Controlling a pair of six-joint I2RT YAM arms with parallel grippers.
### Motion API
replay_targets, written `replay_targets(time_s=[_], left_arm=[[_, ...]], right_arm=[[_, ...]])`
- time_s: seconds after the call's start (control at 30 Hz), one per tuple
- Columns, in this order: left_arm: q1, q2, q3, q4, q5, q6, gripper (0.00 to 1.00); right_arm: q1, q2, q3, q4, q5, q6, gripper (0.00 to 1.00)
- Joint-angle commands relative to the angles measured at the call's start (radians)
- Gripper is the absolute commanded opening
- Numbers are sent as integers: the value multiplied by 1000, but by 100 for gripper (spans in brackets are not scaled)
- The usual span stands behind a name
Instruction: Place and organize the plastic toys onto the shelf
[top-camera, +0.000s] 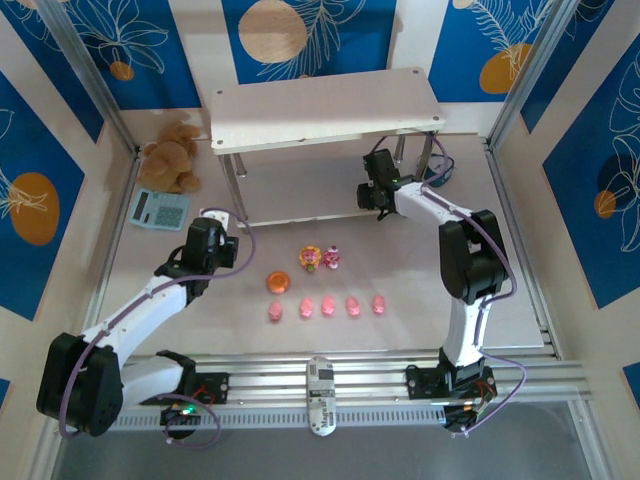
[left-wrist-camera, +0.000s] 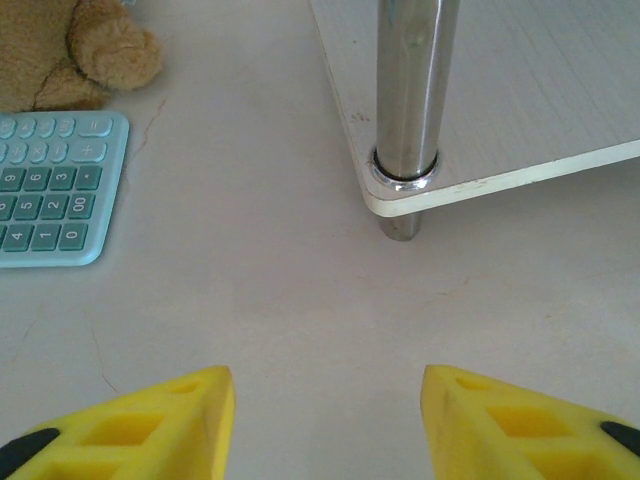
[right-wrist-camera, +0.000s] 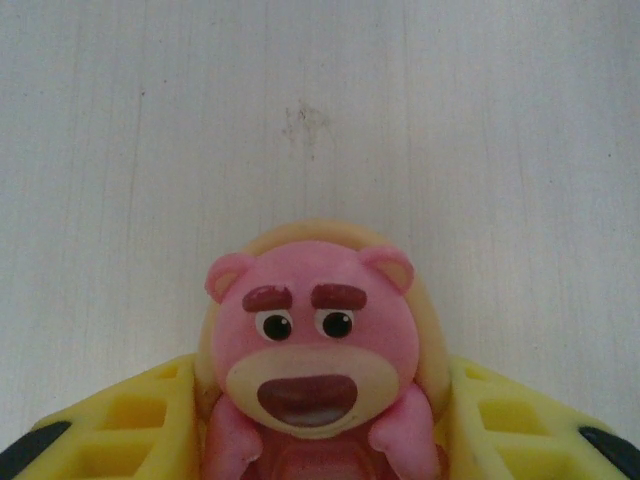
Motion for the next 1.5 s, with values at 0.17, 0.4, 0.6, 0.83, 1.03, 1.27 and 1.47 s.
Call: replay_targets(time_s=[0.17, 0.4, 0.6, 0.83, 1.03, 1.27, 1.47], left_arm=[[-10, 10, 29, -10, -3, 12, 53], [-9, 10, 30, -12, -1, 12, 53], [-8, 10, 30, -11, 2, 9, 53], [-9, 3, 29, -18, 4, 7, 53], [-9, -13, 25, -26, 1, 7, 53], [-10, -28, 23, -33, -3, 7, 53], [-10, -43, 17, -40, -8, 8, 53]], right_arm=[[-21, 60, 65, -59, 11, -10, 23], [-36, 79, 80, -105, -6, -10, 37], [-40, 75, 71, -111, -20, -8, 49], [-36, 66, 68, -107, -19, 2, 58], [-35, 55, 63, -97, -7, 6, 66], [-32, 11, 23, -53, 3, 5, 76], [-10, -96, -79, 19, 43, 10, 77]])
